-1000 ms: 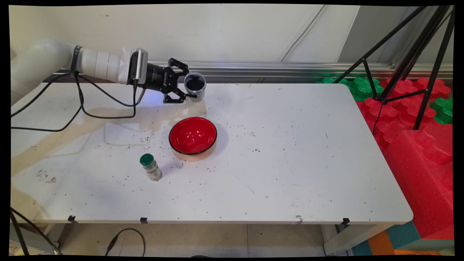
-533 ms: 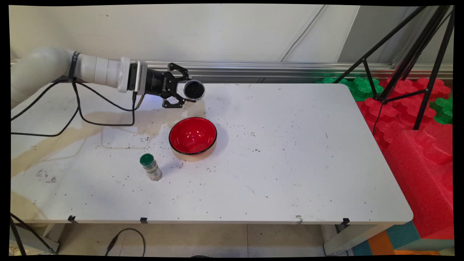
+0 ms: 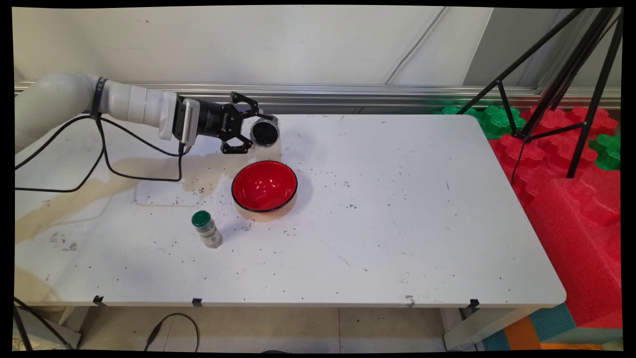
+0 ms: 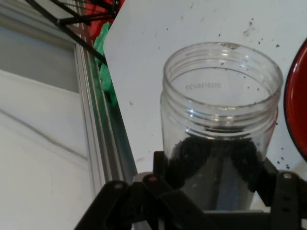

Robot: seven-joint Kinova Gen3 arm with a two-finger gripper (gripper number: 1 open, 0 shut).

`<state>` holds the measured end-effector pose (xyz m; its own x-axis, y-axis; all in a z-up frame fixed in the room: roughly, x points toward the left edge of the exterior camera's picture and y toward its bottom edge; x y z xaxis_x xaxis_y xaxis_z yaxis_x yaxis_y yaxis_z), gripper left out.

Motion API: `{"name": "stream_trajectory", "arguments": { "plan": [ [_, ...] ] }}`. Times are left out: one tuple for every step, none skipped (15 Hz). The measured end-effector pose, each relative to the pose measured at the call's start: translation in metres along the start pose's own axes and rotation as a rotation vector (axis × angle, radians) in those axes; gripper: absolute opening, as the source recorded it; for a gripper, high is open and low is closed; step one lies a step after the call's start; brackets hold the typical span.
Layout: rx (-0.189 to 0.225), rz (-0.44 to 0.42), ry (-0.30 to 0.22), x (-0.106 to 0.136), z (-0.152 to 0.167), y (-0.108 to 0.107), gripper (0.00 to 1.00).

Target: Pour the black seasoning powder in the red bowl

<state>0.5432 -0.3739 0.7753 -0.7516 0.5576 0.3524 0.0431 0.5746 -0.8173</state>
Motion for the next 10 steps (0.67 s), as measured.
{"name": "stream_trajectory", "arguments": {
  "plan": [
    [0.002, 0.024, 0.0, 0.0007, -0.0003, 0.0007, 0.0],
    [0.003, 0.041, -0.001, 0.0011, -0.0006, 0.0012, 0.0],
    [0.005, 0.065, -0.001, 0.0016, -0.001, 0.0016, 0.0],
    [0.007, 0.082, -0.001, 0.0019, -0.0011, 0.0018, 0.0],
    [0.008, 0.106, -0.001, 0.0025, -0.0015, 0.0021, 0.0],
    [0.011, 0.132, -0.001, 0.003, -0.002, 0.0024, 0.0],
    [0.013, 0.159, -0.001, 0.0036, -0.0025, 0.0026, 0.0],
    [0.015, 0.183, 0.0, 0.0044, -0.003, 0.0025, 0.0],
    [0.016, 0.199, 0.0, 0.0049, -0.0033, 0.0024, 0.0],
    [0.018, 0.222, 0.0, 0.0057, -0.0037, 0.0021, 0.0]
  ]
}}
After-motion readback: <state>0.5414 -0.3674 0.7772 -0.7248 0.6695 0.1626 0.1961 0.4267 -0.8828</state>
